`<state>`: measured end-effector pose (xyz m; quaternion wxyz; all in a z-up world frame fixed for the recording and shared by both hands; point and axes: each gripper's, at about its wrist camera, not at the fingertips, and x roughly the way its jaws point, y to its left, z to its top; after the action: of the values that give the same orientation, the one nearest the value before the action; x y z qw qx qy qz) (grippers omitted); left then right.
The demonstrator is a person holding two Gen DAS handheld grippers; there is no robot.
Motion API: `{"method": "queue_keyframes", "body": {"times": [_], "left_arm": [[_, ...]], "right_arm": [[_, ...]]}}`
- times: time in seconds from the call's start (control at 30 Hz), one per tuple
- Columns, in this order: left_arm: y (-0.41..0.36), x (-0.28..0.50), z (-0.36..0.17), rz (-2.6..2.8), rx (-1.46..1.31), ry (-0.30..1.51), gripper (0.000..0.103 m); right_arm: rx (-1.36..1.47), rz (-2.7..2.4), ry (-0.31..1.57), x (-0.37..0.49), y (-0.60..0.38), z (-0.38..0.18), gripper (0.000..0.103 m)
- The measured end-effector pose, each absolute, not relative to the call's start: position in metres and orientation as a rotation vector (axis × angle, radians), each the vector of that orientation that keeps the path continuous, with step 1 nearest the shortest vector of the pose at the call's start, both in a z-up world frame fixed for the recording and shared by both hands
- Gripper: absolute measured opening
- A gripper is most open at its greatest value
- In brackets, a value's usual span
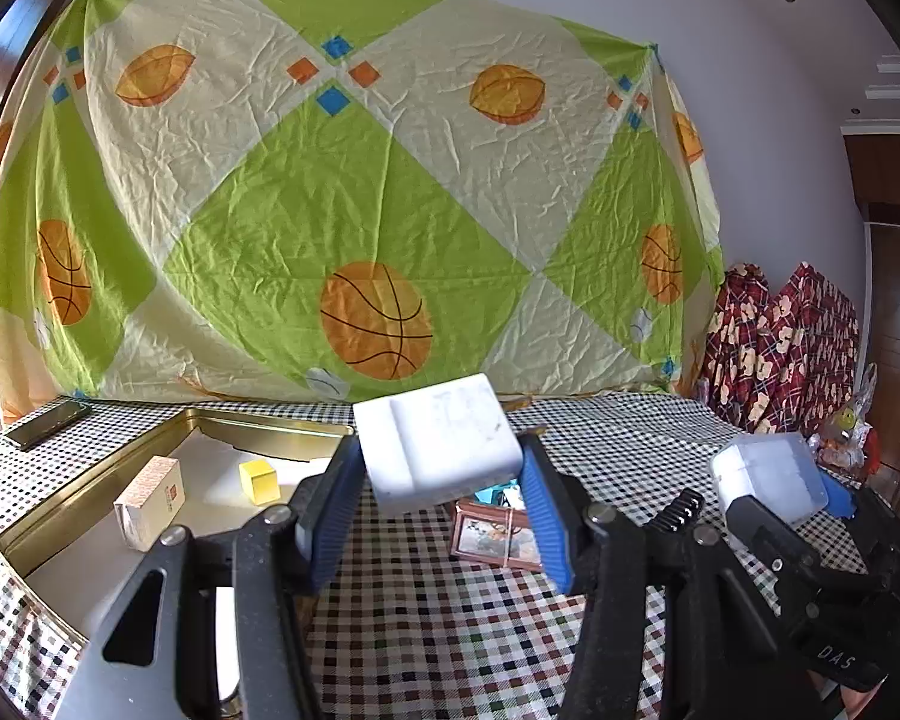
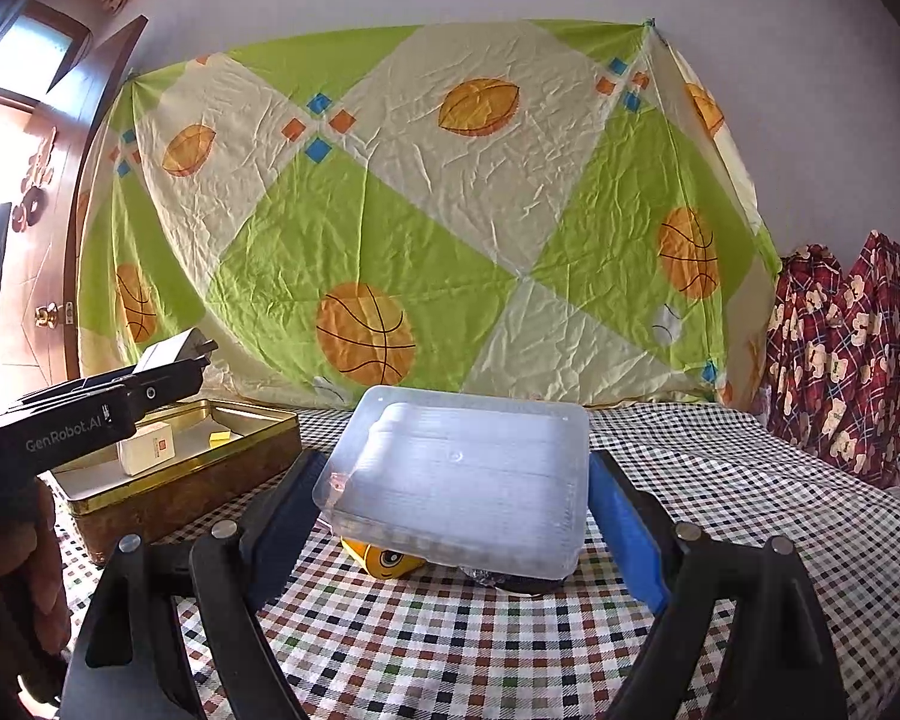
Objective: Organize rigid objects
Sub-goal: 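Carry the white box and clear container toward the gold tin with both grippers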
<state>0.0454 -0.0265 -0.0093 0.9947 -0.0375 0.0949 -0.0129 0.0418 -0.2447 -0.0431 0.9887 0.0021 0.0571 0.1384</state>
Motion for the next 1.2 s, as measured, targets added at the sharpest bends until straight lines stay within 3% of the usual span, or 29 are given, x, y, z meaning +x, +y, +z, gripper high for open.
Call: {"method": "queue_keyframes", "body": {"times": [1.2], "left_arm": [[0.022,0.028,-0.011,0.03,-0.123,0.197,0.052]], "right_arm": [[-0.055,0.441,0.156,0.033,-0.173,-0.043,0.087]]}}
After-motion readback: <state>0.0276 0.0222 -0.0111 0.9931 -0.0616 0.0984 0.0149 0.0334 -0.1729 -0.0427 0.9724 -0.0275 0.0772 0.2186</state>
